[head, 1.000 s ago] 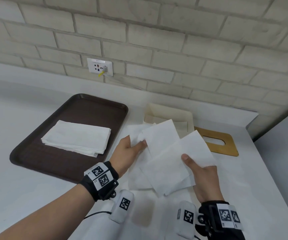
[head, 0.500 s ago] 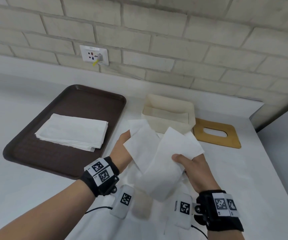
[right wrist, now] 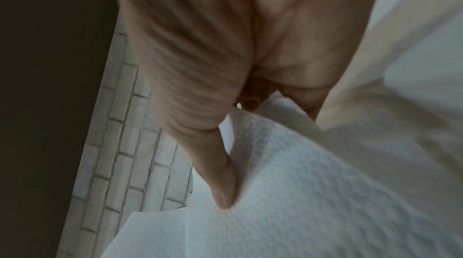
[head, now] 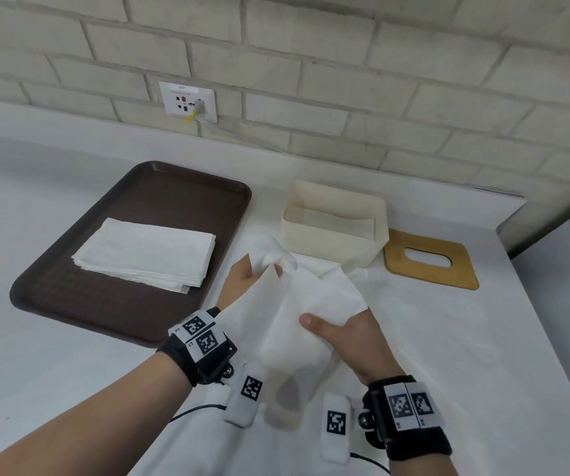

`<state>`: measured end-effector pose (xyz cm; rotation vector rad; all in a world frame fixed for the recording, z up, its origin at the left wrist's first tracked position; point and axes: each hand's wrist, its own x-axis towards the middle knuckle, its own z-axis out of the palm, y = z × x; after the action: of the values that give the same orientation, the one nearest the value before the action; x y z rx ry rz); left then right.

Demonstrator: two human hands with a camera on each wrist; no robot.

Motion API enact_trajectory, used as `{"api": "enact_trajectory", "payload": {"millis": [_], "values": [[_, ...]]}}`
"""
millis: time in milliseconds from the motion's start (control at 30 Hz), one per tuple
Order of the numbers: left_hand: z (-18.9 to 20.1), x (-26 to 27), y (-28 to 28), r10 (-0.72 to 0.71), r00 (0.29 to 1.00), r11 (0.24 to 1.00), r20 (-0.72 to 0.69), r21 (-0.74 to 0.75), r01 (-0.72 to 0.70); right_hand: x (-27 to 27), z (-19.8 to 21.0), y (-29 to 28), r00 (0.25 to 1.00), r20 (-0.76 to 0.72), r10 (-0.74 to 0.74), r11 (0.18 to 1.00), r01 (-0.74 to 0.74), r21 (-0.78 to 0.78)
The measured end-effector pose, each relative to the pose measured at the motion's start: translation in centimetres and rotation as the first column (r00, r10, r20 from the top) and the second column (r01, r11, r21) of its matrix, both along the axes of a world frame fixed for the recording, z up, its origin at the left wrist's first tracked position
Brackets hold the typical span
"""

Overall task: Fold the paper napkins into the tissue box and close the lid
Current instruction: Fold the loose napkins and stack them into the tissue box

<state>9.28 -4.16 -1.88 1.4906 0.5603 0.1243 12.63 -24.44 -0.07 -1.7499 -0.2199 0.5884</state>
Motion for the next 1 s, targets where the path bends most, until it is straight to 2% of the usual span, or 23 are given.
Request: {"api": "enact_trajectory", "payload": {"millis": [67, 167, 333, 533, 667, 800, 1000], "values": [[0.2, -0.1, 0.5, 0.003, 0.999, 1.000, -0.038, 0.023, -0.002, 0.2, -0.1, 0.2, 1.000, -0.007, 0.022, 1.000, -0.022, -0.003], [1.8, -0.1, 0.5, 0.004, 1.000, 1.000, 0.019, 0.006, -0.004, 0.4, 0.0, 0.6, 0.997, -0.033, 0.072, 0.997, -0.072, 0.004], [2.3, -0.1, 0.9, 0.000, 0.995, 1.000, 0.101, 0.010, -0.001, 0.8, -0.4, 0.2, 0.998, -0.042, 0.052, 0.998, -0.051, 0.027], [2.2, -0.5, 1.7, -0.073, 0.974, 0.994, 0.213, -0.059, 0.087, 1.1, -0.7, -1.4, 0.992, -0.073, -0.102, 0.986, 0.110, 0.124], [1.9, -0.2, 2.0, -0.143, 0.955, 0.988, 0.259, -0.014, 0.151, 1.6, -0.6, -2.5, 0.972, -0.137, -0.189, 0.947, 0.218, 0.238], [2.5, -0.1, 2.3, -0.178, 0.951, 0.980, 0.253, -0.040, 0.194, 2.0, 0.4, -3.2, 0.942, -0.218, -0.255, 0.887, 0.317, 0.334], [2.7, -0.5, 2.9, -0.283, 0.940, 0.958, 0.189, 0.106, 0.267, 3.0, 1.8, -4.0, 0.911, -0.230, -0.342, 0.848, 0.405, 0.342]]}}
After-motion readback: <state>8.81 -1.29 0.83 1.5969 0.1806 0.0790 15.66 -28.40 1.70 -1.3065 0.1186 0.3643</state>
